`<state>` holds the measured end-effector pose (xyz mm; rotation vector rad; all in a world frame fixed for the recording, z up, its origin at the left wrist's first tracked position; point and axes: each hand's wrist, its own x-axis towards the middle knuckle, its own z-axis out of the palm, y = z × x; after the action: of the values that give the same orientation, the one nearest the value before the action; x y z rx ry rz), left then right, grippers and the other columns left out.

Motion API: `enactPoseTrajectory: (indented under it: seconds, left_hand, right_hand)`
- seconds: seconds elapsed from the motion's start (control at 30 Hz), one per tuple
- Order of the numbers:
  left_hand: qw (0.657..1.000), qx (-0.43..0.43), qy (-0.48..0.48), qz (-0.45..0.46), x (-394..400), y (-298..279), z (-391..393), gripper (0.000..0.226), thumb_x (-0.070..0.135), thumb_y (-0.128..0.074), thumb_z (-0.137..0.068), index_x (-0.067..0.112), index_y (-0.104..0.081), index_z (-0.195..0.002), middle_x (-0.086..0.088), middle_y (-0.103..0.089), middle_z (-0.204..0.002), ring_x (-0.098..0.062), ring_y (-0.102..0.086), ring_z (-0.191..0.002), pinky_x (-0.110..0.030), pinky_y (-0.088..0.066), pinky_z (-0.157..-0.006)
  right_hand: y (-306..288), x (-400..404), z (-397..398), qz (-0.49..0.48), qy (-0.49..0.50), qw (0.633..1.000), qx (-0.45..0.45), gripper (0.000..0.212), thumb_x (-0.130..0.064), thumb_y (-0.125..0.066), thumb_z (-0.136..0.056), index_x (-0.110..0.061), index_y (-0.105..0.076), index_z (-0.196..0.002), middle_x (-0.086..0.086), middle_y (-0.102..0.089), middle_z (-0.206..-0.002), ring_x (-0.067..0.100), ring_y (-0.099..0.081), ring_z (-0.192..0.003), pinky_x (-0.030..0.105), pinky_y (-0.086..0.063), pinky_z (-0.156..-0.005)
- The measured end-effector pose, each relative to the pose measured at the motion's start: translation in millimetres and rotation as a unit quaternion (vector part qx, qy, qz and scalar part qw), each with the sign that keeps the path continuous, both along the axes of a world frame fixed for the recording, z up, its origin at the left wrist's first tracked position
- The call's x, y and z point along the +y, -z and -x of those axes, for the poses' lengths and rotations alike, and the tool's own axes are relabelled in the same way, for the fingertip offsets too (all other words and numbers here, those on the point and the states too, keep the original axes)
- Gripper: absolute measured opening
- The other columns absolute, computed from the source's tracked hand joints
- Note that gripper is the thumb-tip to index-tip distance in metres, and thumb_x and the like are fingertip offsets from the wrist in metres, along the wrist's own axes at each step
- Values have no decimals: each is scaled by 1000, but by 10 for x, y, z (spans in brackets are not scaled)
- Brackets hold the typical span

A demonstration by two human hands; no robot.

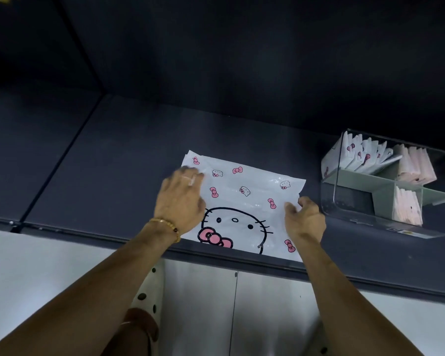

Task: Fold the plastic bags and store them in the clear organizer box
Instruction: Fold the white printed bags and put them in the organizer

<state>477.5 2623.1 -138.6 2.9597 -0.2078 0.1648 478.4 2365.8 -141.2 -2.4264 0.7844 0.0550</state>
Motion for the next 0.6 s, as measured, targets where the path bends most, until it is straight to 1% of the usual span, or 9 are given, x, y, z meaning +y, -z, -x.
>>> enactPoseTrajectory:
  seconds: [0.1,0.2,0.3,0.37,0.43,0.47,0.5,0.57,0.6]
  left_hand:
    - [988,37,142,-49,-247,84,-205,57,36,-37,-92,17,-29,-145,-1,-24,-155,-28,-10,-145,-48,-14,-116]
    - [982,111,135,-65,-296,220,-390,66,57,-17,-93,24,-9,-150,1,-6,-159,-30,7,-145,-51,1,-117]
    - [985,126,87,-81,-221,351,-374,77,73,-7,-84,34,2,-150,-3,2,-160,-36,14,-143,-51,3,-117]
    - [987,112,66,-91,-212,381,-340,82,79,-4,-79,37,3,-149,-6,1,-159,-39,16,-142,-55,5,-115]
    - [988,110,56,-90,-231,395,-335,82,80,-2,-78,39,5,-148,-4,2,-159,-41,17,-141,-58,8,-114]
    - [989,106,55,-89,-244,397,-338,82,80,-2,-77,39,5,-148,-4,3,-159,-41,17,-141,-58,8,-113]
    - [989,103,54,-91,-253,396,-338,82,79,-1,-77,39,3,-149,-3,3,-159,-41,17,-141,-59,8,-113]
    - [989,98,60,-98,-242,393,-331,85,73,-5,-75,34,-7,-150,-4,1,-160,-42,15,-141,-60,4,-113]
    - [988,96,66,-101,-236,395,-326,87,72,-8,-74,31,-12,-150,-4,-1,-159,-42,14,-141,-60,1,-112]
  right_hand:
    - [11,1,-4,15,-5,1000,3,32,-26,-54,-92,-10,-58,-120,19,-67,-104,38,-60,-99,30,-35,-72]
    - [20,-21,-6,7,-9,1000,1,28,-26,-56,-92,-9,-59,-114,19,-67,-100,38,-61,-95,30,-38,-72]
    - [-74,-18,-16,5,-7,1000,18,31,-25,-60,-89,-10,-52,-115,18,-64,-101,39,-60,-94,37,-47,-76]
    - [-126,37,16,156,-65,986,-2,48,-20,-65,-84,-9,-44,-125,17,-57,-113,38,-56,-100,43,-47,-77]
    - [-134,238,12,273,-174,941,-101,58,-18,-68,-81,-2,-44,-131,18,-52,-124,37,-50,-111,48,-45,-86]
    - [-117,402,-42,248,-229,929,-150,54,-20,-66,-84,0,-47,-131,18,-51,-131,37,-48,-119,48,-42,-95]
    - [-103,599,-132,172,-282,928,-171,50,-21,-60,-90,1,-49,-132,18,-48,-138,34,-43,-128,46,-37,-104]
    - [-45,1008,-347,-2,-348,931,-113,46,-27,-42,-100,-3,-43,-140,12,-37,-151,25,-26,-142,36,-19,-117]
    - [19,1122,-434,-41,-359,929,-78,48,-30,-33,-103,-7,-37,-145,7,-29,-155,19,-17,-146,31,-10,-119]
